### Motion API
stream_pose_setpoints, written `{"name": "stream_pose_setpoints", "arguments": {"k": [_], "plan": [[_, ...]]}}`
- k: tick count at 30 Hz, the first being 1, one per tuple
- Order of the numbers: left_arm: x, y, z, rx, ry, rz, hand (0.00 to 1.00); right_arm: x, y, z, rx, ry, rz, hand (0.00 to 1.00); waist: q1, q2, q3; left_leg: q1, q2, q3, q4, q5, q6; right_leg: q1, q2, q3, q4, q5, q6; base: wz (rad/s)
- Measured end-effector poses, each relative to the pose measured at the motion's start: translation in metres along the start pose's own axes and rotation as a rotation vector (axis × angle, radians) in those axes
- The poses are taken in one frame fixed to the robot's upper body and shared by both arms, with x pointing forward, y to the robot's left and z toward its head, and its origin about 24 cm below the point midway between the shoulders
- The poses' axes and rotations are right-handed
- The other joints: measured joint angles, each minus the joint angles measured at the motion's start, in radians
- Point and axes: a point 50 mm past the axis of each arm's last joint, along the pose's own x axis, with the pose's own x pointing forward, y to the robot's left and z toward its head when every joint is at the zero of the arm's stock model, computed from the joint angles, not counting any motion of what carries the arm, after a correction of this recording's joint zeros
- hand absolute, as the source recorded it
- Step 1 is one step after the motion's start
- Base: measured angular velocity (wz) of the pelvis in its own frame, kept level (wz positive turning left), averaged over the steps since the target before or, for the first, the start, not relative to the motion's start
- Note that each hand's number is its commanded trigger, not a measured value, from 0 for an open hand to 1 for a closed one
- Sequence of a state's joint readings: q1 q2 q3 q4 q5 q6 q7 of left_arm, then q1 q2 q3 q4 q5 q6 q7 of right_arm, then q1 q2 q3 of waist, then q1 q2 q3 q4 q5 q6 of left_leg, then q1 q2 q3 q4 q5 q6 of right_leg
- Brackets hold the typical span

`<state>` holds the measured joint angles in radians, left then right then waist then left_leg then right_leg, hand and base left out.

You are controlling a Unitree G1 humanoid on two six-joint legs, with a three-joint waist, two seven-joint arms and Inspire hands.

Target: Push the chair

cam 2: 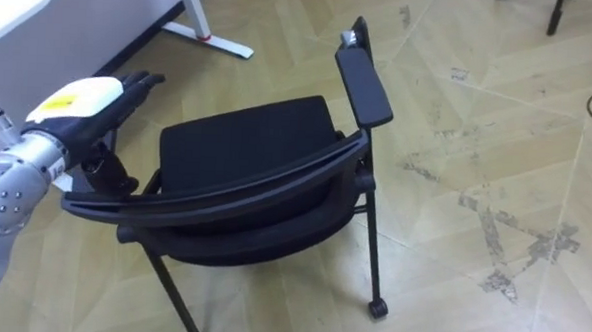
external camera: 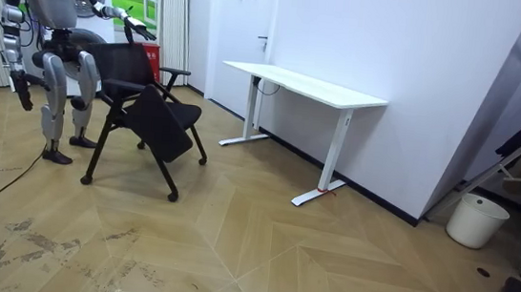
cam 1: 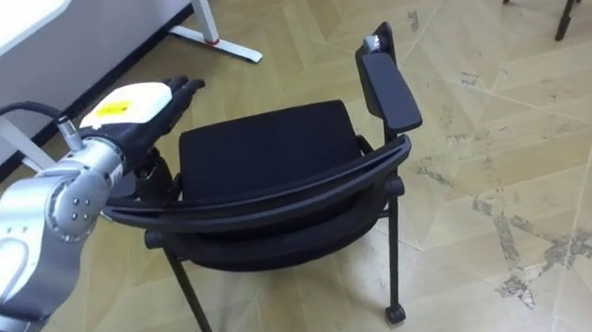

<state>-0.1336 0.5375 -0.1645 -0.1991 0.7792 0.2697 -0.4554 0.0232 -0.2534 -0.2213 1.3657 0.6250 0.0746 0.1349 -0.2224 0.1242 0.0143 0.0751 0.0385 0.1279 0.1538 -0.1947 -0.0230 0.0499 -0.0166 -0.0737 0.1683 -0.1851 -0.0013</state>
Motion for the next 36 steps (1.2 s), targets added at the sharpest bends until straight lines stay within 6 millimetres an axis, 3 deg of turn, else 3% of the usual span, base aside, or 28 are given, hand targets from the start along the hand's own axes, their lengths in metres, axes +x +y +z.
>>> {"name": "stream_pose_setpoints", "arguments": {"k": [13,18,20,23,26,32,36], "plan": [[-0.004,0.013,0.006,0.04,-0.019,-0.061,0.0,0.0,-0.001,0.0,0.001,0.005,-0.006,0.0,0.013,0.001,-0.0009,-0.005,0.001,0.001,0.01,0.0,0.0,-0.001,0.0,0.0,0.002,0.0,0.0,0.0],[-0.013,0.054,0.023,0.15,-0.077,0.012,0.0,-0.001,-0.008,-0.003,0.006,0.002,-0.025,0.0,0.062,0.01,-0.0075,-0.025,0.001,-0.007,0.017,0.0,0.0,-0.015,-0.001,-0.007,0.004,0.001,-0.002,0.04],[-0.015,0.079,0.026,0.188,-0.081,0.072,0.0,-0.002,-0.013,-0.004,0.008,0.001,-0.036,0.0,0.09,0.026,-0.019,-0.019,0.001,-0.012,0.017,0.0,0.0,-0.011,-0.001,-0.008,0.005,0.002,-0.003,0.0],[-0.019,0.098,0.023,0.172,-0.077,0.117,0.0,-0.003,-0.015,-0.003,-0.005,0.0,-0.04,0.0,0.094,0.038,-0.0172,0.003,0.001,-0.025,0.012,0.0,0.0,0.013,-0.001,-0.009,0.003,0.002,-0.003,0.03],[-0.023,0.102,0.023,0.16,-0.079,0.109,0.0,-0.003,-0.017,0.001,-0.007,-0.004,-0.043,0.0,0.101,0.053,-0.0152,0.014,0.001,-0.025,0.011,0.0,0.0,0.022,-0.001,-0.009,0.001,0.002,-0.003,0.0],[-0.035,0.108,0.031,0.209,-0.123,0.071,0.0,-0.004,-0.022,-0.002,0.004,0.001,-0.061,0.0,0.123,0.033,-0.0023,-0.005,0.0,-0.031,0.016,0.0,0.0,-0.003,-0.001,-0.01,0.002,-0.006,-0.003,0.04],[-0.041,0.115,0.036,0.232,-0.14,0.106,0.0,-0.005,-0.026,-0.007,0.006,0.015,-0.089,0.0,0.148,0.03,-0.0109,-0.023,-0.001,-0.033,0.016,0.0,0.0,-0.015,-0.001,-0.01,0.012,-0.003,-0.003,0.0]]}}
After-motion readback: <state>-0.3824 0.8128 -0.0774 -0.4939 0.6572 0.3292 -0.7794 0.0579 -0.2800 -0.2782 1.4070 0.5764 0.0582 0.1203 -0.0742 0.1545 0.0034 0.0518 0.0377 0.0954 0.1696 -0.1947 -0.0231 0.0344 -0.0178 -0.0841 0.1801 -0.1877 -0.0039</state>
